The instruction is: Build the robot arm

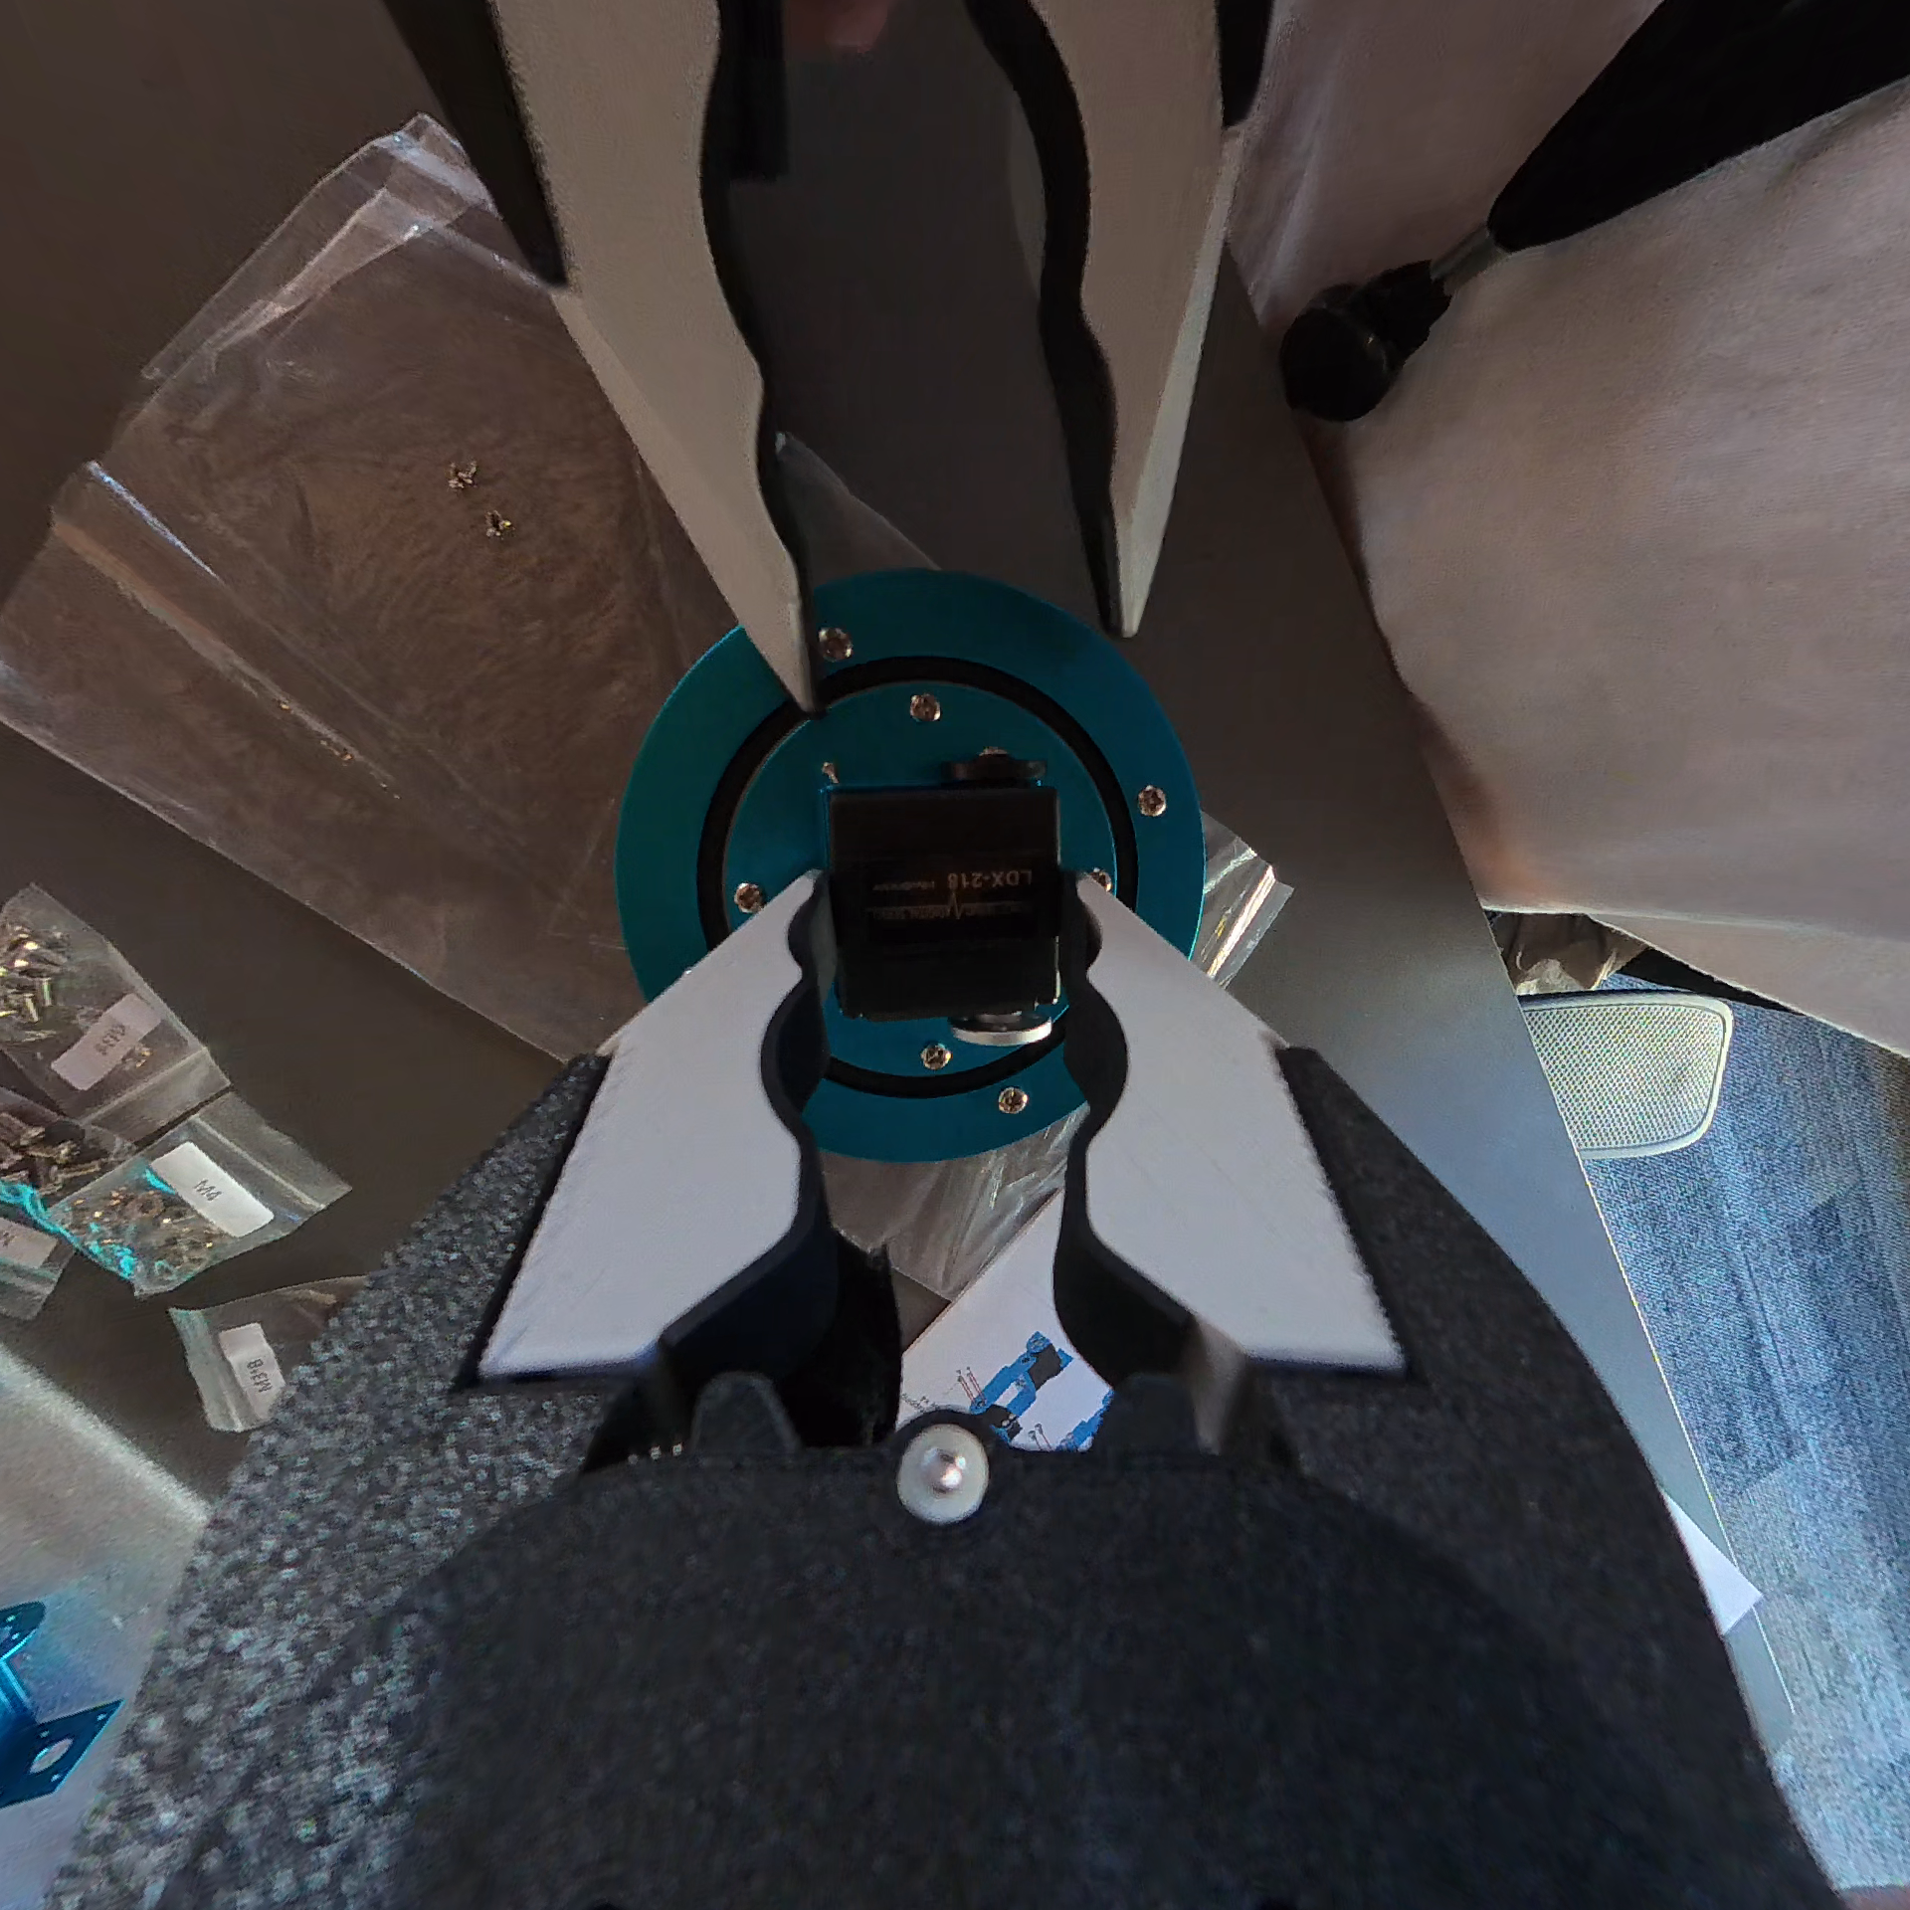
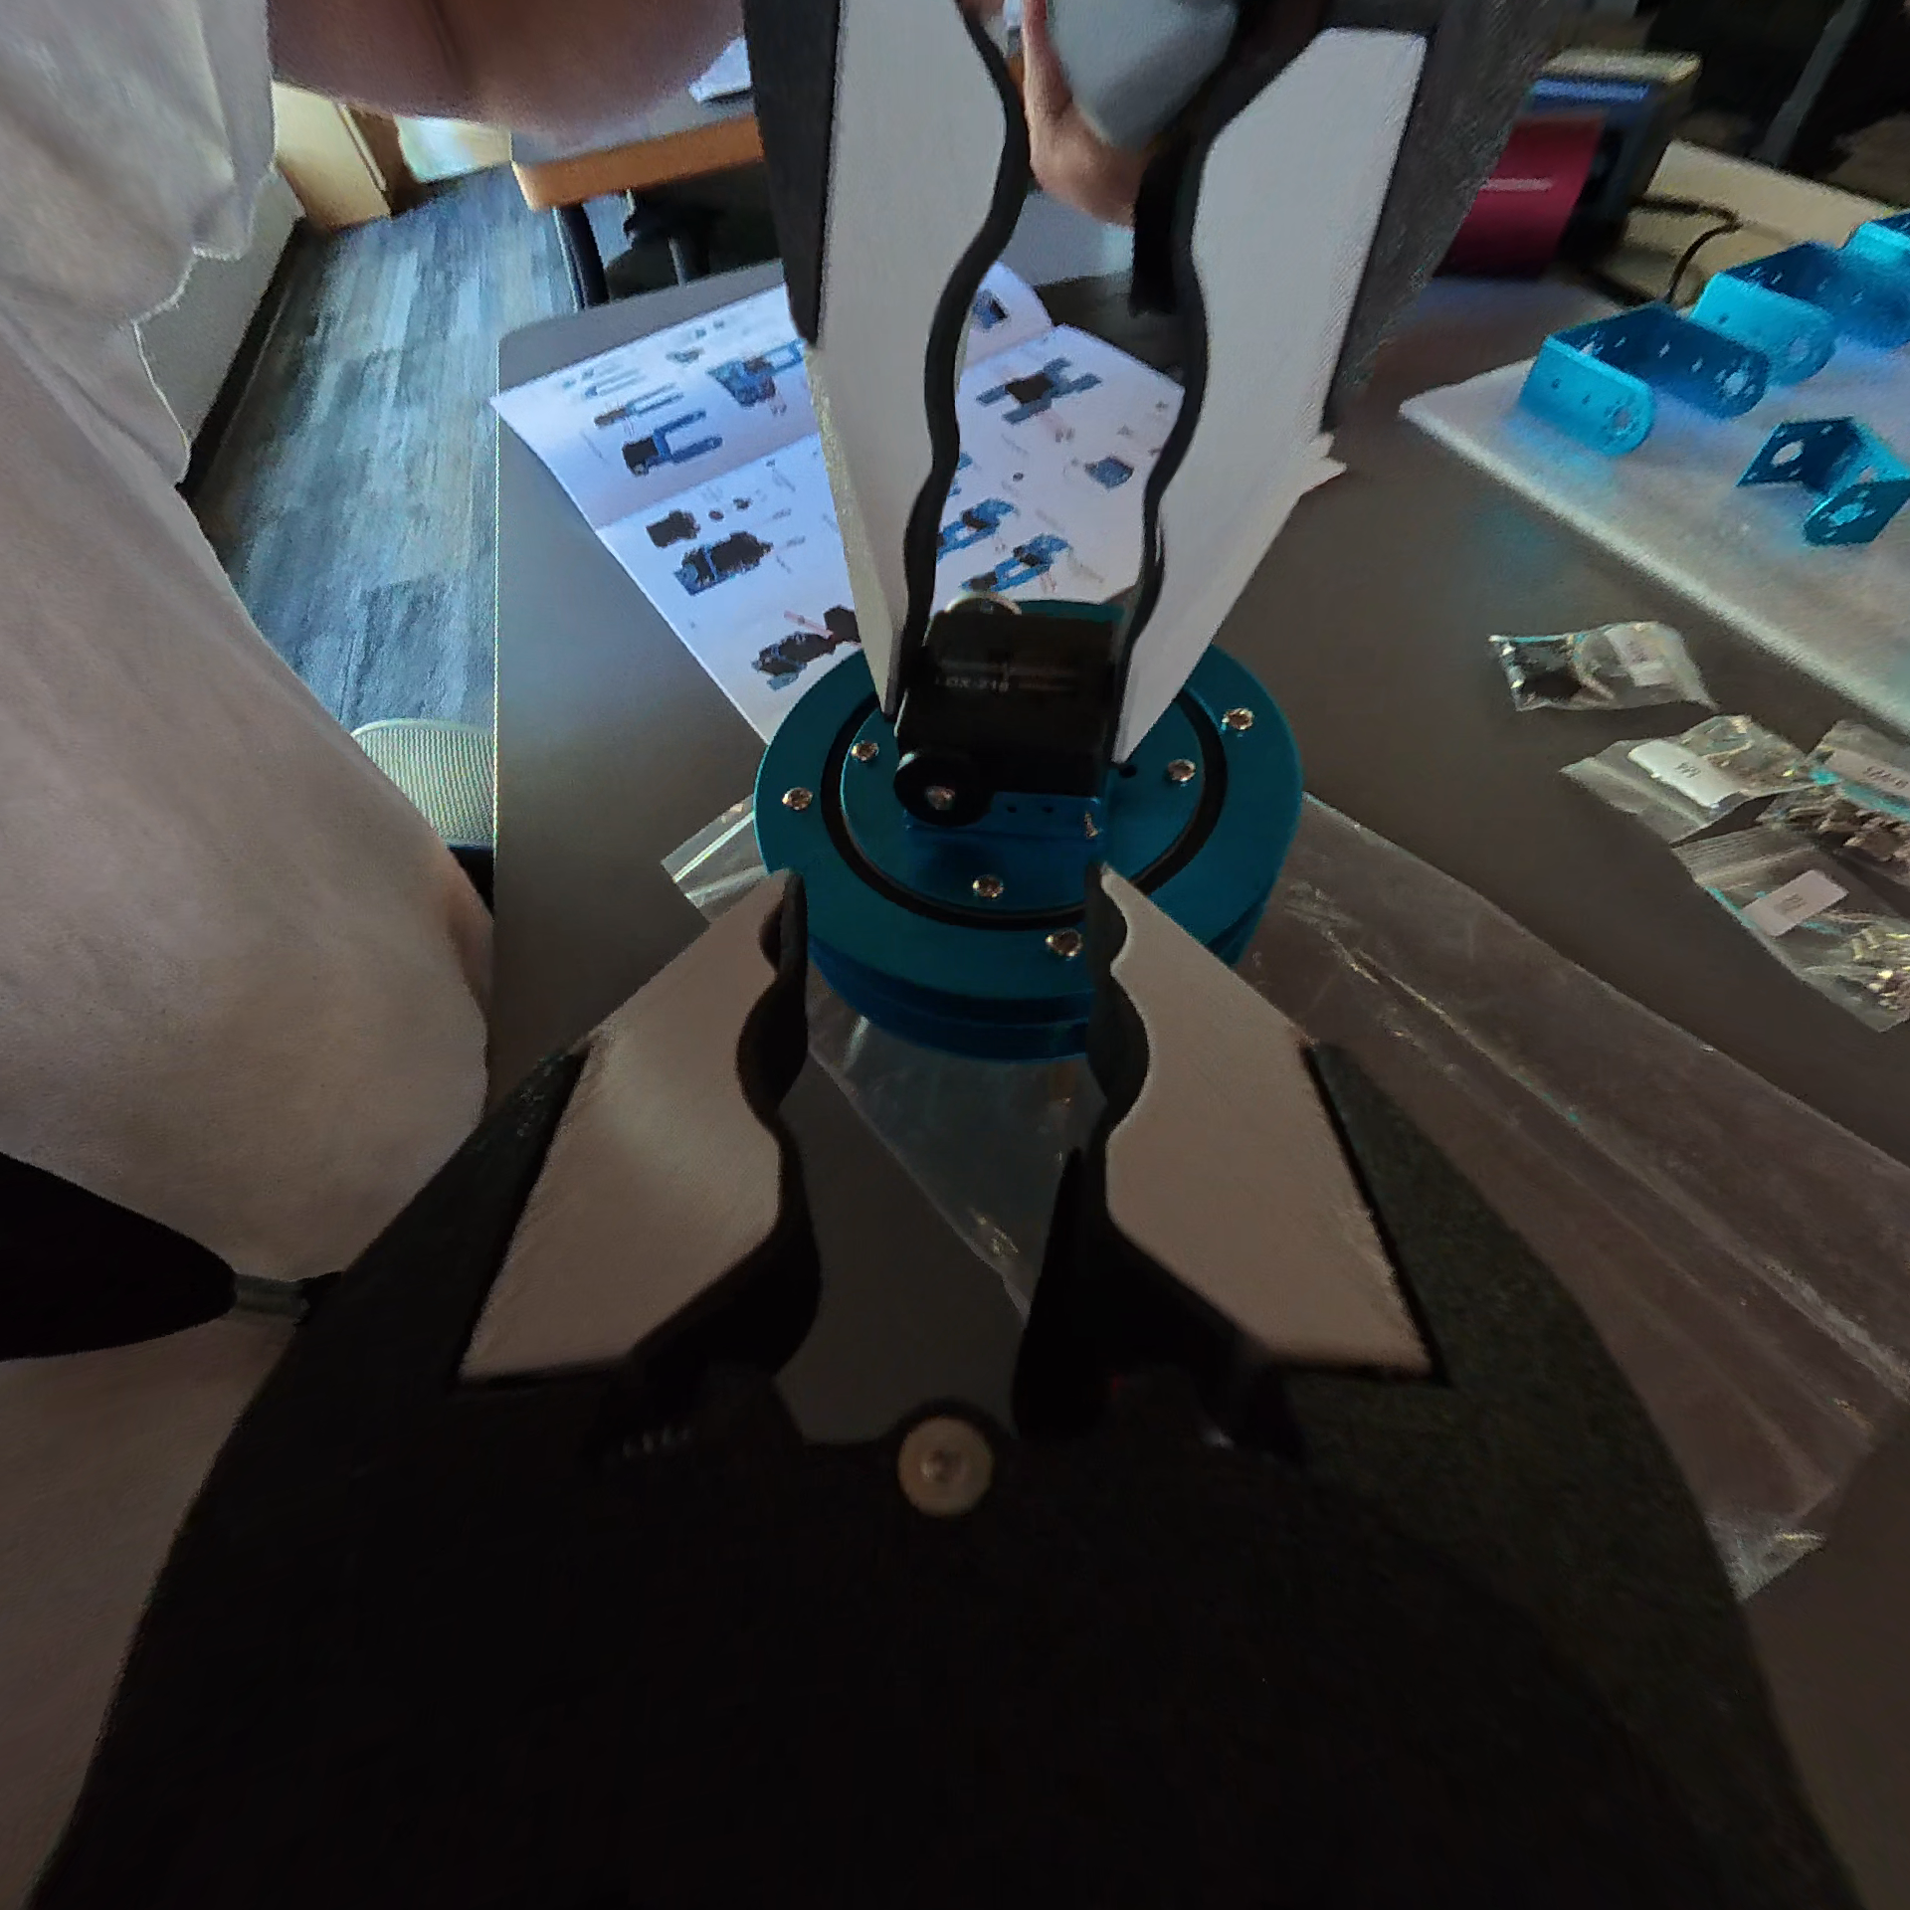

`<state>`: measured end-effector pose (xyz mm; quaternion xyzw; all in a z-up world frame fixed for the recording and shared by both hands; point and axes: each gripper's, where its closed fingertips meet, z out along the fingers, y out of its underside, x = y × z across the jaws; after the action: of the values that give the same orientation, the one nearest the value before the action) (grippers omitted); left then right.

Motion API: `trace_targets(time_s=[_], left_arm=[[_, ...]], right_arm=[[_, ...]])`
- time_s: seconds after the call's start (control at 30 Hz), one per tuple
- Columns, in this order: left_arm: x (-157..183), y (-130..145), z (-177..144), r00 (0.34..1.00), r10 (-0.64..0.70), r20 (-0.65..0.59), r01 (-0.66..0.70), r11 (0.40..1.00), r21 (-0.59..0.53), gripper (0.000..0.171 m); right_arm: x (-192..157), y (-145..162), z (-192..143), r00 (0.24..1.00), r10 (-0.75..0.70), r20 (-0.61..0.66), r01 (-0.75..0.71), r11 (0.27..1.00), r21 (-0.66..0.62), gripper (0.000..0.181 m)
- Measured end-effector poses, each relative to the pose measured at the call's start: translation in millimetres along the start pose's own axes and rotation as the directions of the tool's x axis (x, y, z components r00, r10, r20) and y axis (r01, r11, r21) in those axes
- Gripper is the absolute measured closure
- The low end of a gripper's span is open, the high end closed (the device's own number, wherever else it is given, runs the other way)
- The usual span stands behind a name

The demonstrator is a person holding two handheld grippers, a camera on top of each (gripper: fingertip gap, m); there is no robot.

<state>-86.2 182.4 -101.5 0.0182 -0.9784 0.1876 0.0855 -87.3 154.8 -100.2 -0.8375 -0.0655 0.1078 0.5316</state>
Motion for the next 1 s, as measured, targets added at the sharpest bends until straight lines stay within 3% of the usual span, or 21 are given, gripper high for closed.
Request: trace_targets(time_s=[0.27,1.0], left_arm=[[0.0,0.2,-0.3,1.000,0.001,0.008,-0.001,1.000,0.000,0.129],[-0.3,0.8,-0.6,1.000,0.008,0.004,-0.008,1.000,-0.008,0.129]], right_arm=[[0.3,-0.1,9.4,1.000,-0.015,-0.001,0.015,0.997,-0.071,0.128],[-4.2,-3.5,8.2,1.000,0.007,0.014,-0.006,1.000,-0.027,0.129]])
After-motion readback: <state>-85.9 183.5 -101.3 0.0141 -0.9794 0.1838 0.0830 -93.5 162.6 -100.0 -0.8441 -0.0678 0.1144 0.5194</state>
